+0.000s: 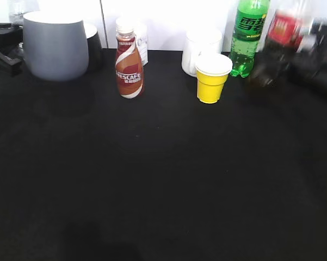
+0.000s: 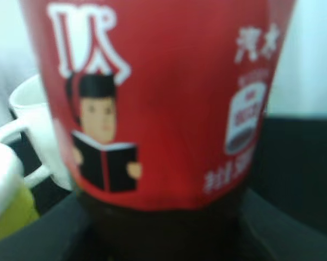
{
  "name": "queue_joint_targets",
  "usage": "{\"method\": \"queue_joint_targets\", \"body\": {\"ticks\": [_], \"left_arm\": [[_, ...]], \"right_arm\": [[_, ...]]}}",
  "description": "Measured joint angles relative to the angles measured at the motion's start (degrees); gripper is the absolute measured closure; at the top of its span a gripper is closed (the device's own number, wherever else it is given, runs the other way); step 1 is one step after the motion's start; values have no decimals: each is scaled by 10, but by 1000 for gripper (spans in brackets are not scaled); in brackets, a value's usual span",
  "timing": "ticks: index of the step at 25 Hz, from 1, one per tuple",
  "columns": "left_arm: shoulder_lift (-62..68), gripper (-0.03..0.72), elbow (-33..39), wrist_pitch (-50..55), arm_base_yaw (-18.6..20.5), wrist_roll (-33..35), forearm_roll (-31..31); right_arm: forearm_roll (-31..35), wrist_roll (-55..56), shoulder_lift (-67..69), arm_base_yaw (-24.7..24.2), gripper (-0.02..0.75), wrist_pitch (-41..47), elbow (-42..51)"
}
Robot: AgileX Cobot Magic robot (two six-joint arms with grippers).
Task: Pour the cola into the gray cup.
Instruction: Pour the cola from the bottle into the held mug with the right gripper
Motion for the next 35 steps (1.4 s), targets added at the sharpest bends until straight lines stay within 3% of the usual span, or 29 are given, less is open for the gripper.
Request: {"method": "queue_joint_targets", "body": {"ticks": [3, 7, 11, 14, 19, 23, 29, 35], "left_arm": [[0, 633, 0, 0, 0, -31, 27], [0, 633, 0, -19, 0, -153, 149], [16, 633, 0, -135, 0, -227, 229], [63, 633, 0, -252, 0, -240, 266], [152, 633, -14, -295, -5, -224, 304], [154, 633, -97, -297, -9, -216, 343], [157, 633, -188, -301, -96, -214, 368], [211, 633, -236, -301, -119, -214, 371]], "right_arm": [[-102, 43, -118, 0, 384, 145, 0], [-347, 219, -284, 12, 384, 263, 1], [-634, 436, -361, 99, 384, 278, 1], [-756, 532, -363, 120, 384, 256, 1], [-784, 517, -365, 120, 384, 240, 2], [-784, 446, -365, 120, 384, 271, 2], [-784, 406, -365, 120, 384, 277, 2], [-784, 347, -365, 120, 384, 281, 2]]}}
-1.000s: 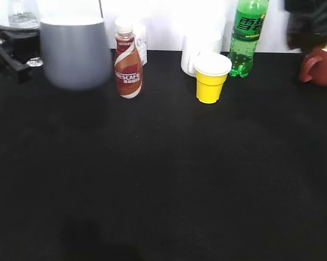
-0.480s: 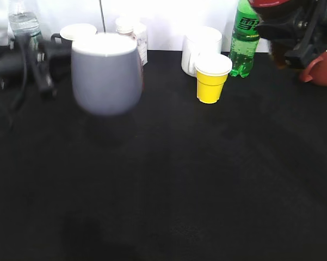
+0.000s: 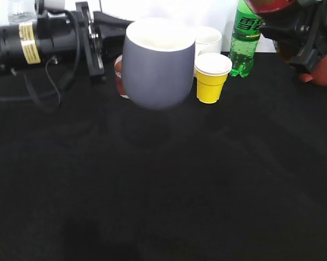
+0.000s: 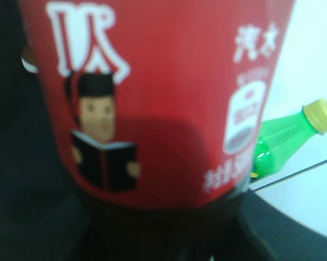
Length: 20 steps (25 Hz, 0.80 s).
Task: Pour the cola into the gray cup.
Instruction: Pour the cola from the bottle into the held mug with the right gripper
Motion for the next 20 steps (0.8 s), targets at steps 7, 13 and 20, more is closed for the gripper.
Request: {"method": "queue_joint_targets", "body": {"ticks": [7, 13, 20], "left_arm": [[0, 634, -15, -1, -29, 0, -11], [3, 634, -15, -4, -35, 0, -17], [8, 634, -18, -3, -35, 0, -17]], "right_arm": [[0, -98, 0, 0, 384, 24, 0], [0, -179, 0, 0, 384, 43, 0], [0, -286, 0, 5, 384, 65, 0]]}}
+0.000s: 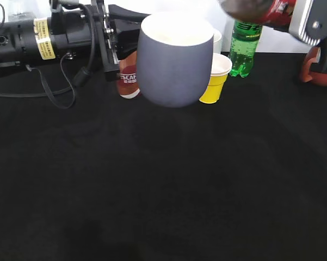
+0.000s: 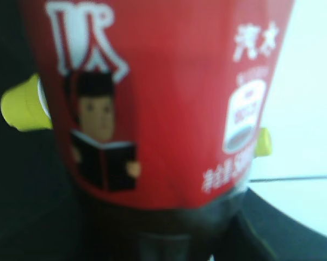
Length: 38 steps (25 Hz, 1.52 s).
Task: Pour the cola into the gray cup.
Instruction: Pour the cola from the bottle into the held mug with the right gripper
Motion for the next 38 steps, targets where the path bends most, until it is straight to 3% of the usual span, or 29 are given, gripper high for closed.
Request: {"method": "queue_joint_targets", "body": {"ticks": [13, 38], "left_arm": [[0, 634, -1, 4, 0, 3, 4], [0, 636, -1, 7, 0, 7, 20]], "right_arm": [[2, -153, 0, 13, 374, 46, 0], [2, -204, -2, 13, 374, 51, -2]]}}
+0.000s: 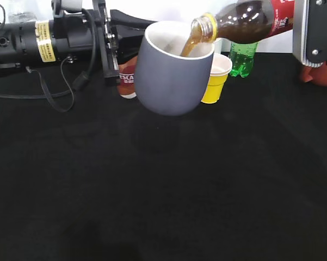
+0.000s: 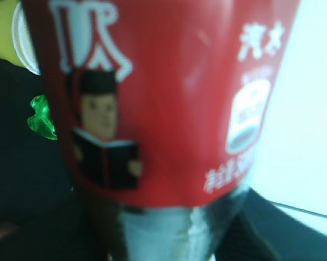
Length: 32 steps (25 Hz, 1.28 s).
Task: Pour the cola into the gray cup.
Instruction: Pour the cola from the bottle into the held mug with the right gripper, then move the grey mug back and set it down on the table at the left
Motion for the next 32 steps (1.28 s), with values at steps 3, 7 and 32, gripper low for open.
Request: {"method": "queue_joint_targets", "body": {"ticks": [3, 7, 32], "left_arm": [[0, 636, 0, 2, 0, 0, 1], [0, 636, 0, 3, 0, 0, 3], [0, 636, 0, 4, 0, 2, 0]], "right_arm": [[1, -8, 0, 0, 374, 1, 0], [1, -12, 0, 0, 374, 1, 0], [96, -20, 0, 0, 377, 6, 0]]}}
